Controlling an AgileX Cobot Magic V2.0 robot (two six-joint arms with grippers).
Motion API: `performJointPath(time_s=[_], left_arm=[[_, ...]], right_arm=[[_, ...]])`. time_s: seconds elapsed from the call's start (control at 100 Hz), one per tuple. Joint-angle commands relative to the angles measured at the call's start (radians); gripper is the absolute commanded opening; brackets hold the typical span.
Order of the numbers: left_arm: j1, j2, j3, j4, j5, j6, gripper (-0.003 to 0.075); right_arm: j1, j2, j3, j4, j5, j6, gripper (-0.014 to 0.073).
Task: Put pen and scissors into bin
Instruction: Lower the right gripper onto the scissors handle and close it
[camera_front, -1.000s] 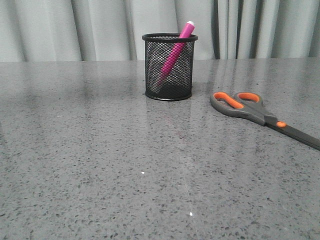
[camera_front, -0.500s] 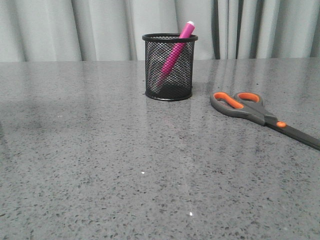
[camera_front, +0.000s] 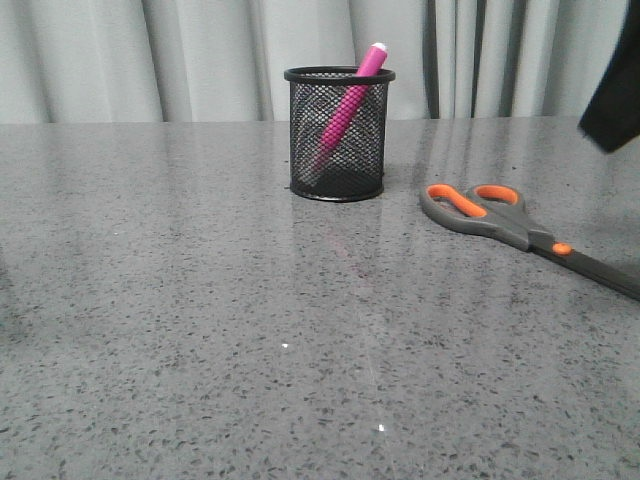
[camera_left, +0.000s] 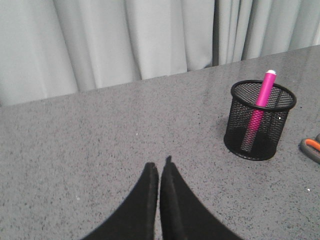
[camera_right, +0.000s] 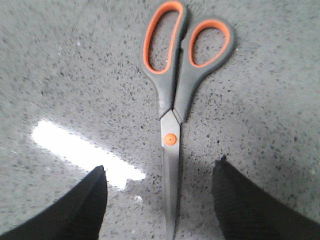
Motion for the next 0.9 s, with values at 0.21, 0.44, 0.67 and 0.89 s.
performJointPath(time_s=[0.21, 0.44, 0.67, 0.89], left_arm=[[0.002, -0.005, -0.016, -0.046, -0.04, -0.011, -0.0018], [0.002, -0.005, -0.016, -0.046, -0.04, -0.011, -0.0018], [0.002, -0.005, -0.016, -0.046, -0.04, -0.011, -0.0018], [0.002, -0.005, -0.016, -0.046, -0.042, -0.011, -0.0018]], right_arm=[[0.083, 0.184, -0.177, -0.146, -0.001, 0.09, 0.0412], [0.085, 0.311, -0.247, -0.148, 0.026, 0.09, 0.0412], [0.085, 0.371, -0.261, -0.157, 0.02, 0.09, 0.0412], [0.088, 0.389, -0.261, -0.159, 0.017, 0.09, 0.0412]])
